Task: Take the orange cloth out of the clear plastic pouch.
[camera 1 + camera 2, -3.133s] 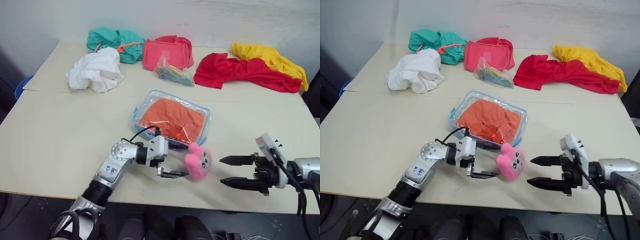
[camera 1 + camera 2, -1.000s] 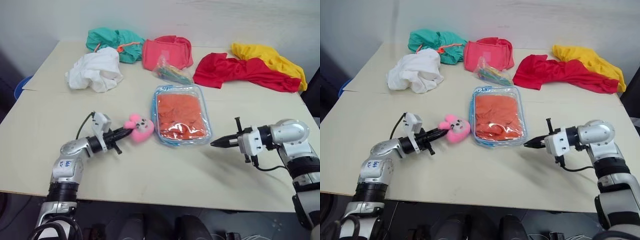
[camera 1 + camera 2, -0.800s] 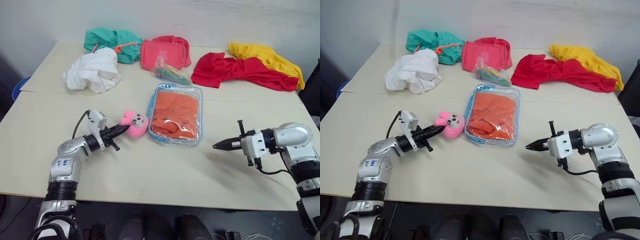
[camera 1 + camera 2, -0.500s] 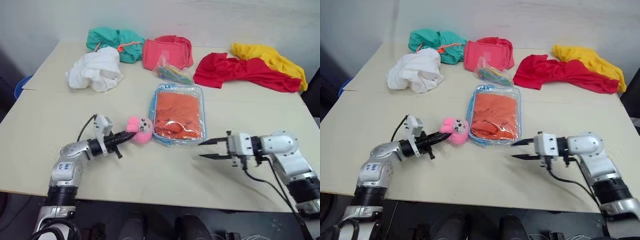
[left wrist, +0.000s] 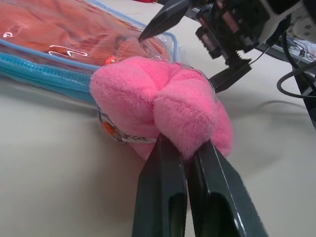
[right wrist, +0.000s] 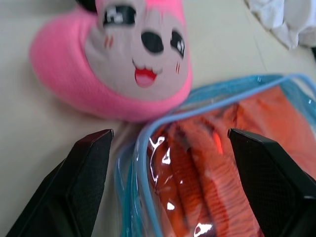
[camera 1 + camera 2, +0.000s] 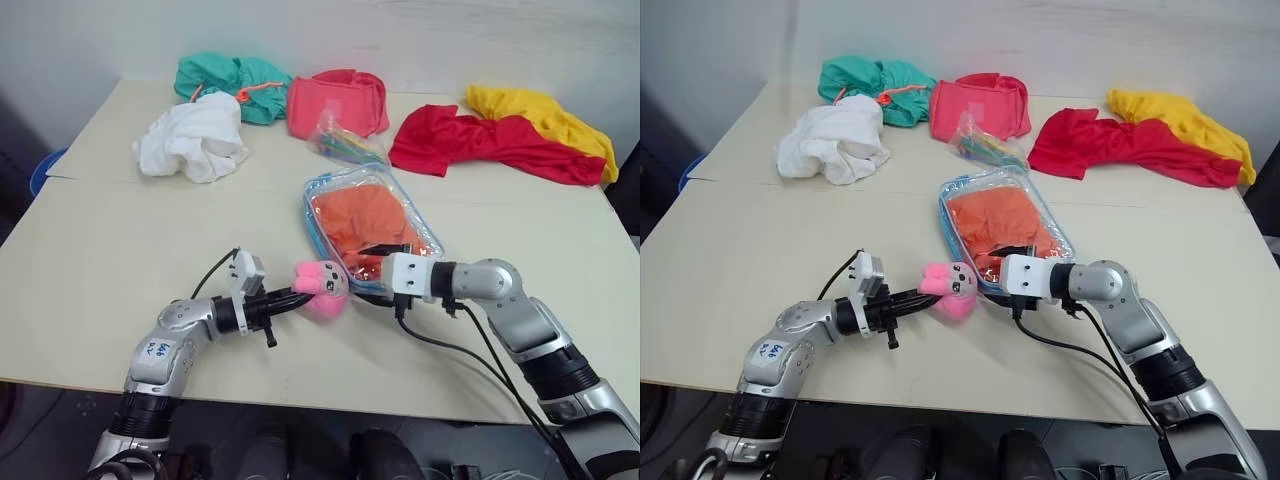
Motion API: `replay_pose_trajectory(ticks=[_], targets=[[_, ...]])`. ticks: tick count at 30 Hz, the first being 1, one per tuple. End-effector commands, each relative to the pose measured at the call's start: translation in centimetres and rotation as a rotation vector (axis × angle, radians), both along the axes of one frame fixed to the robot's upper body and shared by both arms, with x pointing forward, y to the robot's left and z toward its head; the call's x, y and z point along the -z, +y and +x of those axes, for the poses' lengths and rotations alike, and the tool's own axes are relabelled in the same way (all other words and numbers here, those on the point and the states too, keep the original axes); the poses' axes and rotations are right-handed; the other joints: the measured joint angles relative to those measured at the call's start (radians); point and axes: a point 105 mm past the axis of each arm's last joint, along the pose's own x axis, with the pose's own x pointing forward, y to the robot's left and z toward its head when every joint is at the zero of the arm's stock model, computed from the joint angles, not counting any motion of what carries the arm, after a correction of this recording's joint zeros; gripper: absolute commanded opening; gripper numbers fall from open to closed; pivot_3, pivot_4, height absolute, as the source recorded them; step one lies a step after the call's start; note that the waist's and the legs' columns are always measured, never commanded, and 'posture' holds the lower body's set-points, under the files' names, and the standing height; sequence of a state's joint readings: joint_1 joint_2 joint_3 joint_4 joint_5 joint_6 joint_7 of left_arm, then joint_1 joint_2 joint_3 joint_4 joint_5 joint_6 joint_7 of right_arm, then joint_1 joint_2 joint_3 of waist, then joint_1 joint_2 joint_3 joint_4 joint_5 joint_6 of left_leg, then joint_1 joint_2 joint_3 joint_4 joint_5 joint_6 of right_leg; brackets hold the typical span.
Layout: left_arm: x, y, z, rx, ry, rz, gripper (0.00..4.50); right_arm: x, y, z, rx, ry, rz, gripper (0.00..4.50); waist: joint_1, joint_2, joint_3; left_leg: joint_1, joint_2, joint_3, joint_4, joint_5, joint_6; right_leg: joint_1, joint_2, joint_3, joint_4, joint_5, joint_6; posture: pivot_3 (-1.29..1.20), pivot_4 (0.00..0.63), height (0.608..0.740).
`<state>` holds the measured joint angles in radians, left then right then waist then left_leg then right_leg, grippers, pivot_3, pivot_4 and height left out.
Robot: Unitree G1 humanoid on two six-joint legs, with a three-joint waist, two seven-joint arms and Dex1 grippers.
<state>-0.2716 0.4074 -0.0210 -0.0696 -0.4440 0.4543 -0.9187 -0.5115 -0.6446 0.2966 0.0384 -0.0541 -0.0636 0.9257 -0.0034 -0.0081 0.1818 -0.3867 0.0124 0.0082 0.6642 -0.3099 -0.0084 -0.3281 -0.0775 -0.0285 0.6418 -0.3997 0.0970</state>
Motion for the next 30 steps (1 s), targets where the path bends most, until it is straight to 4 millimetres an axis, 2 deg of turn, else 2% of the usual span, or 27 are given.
replay_pose_trajectory(ticks=[1,3,7,12,16,23,27,30], targets=[[-1.0,-0.3,-0.3,0.020,-0.035,-0.016,0.00,-1.0,-0.7,0.2,-0.003,-0.056,-0.021,3.90,0.000,0.000,0.000,0.000,0.000,0.000,0.000,0.000,0.000,0.000,0.000,0.000,0.000,0.000,0.000,0.00,0.150,0.740],[-1.0,-0.1,-0.2,0.014,-0.035,-0.015,0.00,-0.9,-1.5,0.4,0.008,-0.041,-0.031,3.90,-0.001,0.000,0.000,0.000,0.000,0.000,0.000,0.000,0.000,0.000,0.000,0.000,0.000,0.000,0.000,0.00,0.150,0.740],[-0.9,-0.1,-0.1,0.013,-0.037,-0.013,0.00,-1.0,-2.0,0.6,0.013,-0.039,-0.039,3.00,-0.001,0.000,0.000,0.000,0.000,0.000,0.000,0.000,0.000,0.000,0.000,0.000,0.000,0.000,0.000,0.00,0.150,0.740],[-0.8,-0.5,-0.2,0.020,-0.035,-0.019,0.00,-0.6,-2.1,0.6,0.006,-0.023,-0.042,1.24,-0.001,0.000,0.000,0.000,0.000,0.000,0.000,0.000,0.000,0.000,0.000,0.000,0.000,0.000,0.000,0.00,0.150,0.740],[-0.8,-0.6,-0.2,0.028,-0.033,-0.019,0.00,0.1,-2.4,0.3,0.002,0.020,-0.040,0.02,-0.001,0.000,0.000,0.000,0.000,0.000,0.000,0.000,0.000,0.000,0.000,0.000,0.000,0.000,0.000,0.00,0.150,0.740],[-0.9,0.0,0.3,0.021,-0.045,-0.005,0.00,-0.1,-3.8,-0.1,-0.008,0.027,-0.049,0.01,0.001,0.000,0.000,0.000,0.000,0.000,0.000,0.000,0.000,0.000,0.000,0.000,0.000,0.000,0.000,0.00,0.150,0.740],[-1.5,0.8,1.2,-0.013,-0.064,-0.008,0.00,-0.2,-4.9,-1.2,-0.087,0.027,-0.090,0.01,0.002,0.000,0.000,0.000,0.000,0.000,0.000,0.000,0.000,0.001,0.000,-0.001,-0.001,0.000,0.000,0.00,0.150,0.740],[-2.2,2.2,2.2,-0.052,-0.070,-0.013,0.00,0.2,-6.5,-2.8,-0.175,0.070,-0.138,0.01,0.001,0.000,0.000,0.000,0.000,0.000,0.000,0.000,0.000,0.001,0.000,-0.002,-0.001,0.000,0.000,0.00,0.150,0.740]])
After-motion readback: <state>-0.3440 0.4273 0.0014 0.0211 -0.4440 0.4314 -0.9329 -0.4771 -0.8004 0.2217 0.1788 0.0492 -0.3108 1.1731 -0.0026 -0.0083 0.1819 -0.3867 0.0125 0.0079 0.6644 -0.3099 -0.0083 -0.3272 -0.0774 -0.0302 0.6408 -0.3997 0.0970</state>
